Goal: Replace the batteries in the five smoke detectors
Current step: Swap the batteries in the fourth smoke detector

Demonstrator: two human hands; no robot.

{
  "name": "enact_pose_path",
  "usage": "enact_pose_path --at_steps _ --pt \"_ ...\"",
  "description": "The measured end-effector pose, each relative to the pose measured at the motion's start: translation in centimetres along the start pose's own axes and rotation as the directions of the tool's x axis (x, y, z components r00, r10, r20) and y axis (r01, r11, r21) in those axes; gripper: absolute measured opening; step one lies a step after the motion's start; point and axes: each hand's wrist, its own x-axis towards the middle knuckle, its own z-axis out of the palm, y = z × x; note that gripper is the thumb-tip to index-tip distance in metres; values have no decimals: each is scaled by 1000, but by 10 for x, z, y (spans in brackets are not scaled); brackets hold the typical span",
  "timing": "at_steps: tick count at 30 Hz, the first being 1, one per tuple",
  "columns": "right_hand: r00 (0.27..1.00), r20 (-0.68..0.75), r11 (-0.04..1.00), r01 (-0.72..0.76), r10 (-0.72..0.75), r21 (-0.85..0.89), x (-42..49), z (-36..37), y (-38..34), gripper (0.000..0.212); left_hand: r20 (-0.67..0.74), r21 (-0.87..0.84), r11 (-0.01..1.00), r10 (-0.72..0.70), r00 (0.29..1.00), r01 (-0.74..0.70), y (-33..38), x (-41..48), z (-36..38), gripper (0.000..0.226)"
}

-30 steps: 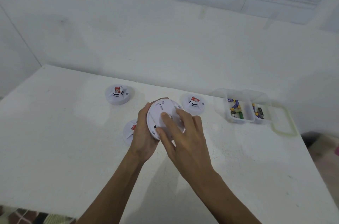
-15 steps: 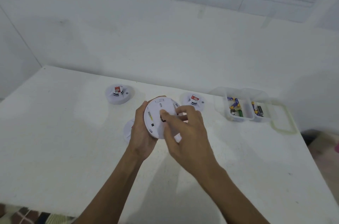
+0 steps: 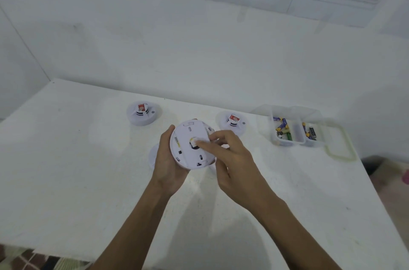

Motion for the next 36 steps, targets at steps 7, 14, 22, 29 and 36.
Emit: enact_pose_path --at_steps 7,14,22,29,36 --pt "998 -32 999 46 -47 -14 -11 7 2 47 59 -90 992 -81 995 86 7 0 1 54" --pt "986 -168 999 -15 21 35 -4 5 15 48 118 33 995 -95 989 91 17 -5 11 49" --pt "909 -153 743 -210 388 636 -2 -6 3 47 133 575 789 172 976 -217 31 -7 20 22" --pt "767 23 333 -306 642 892 0 -8 12 31 210 675 669 232 950 -313 35 -12 21 29" --pt "741 40 313 -331 670 890 6 -11 16 17 215 707 636 222 951 -309 35 -11 22 30"
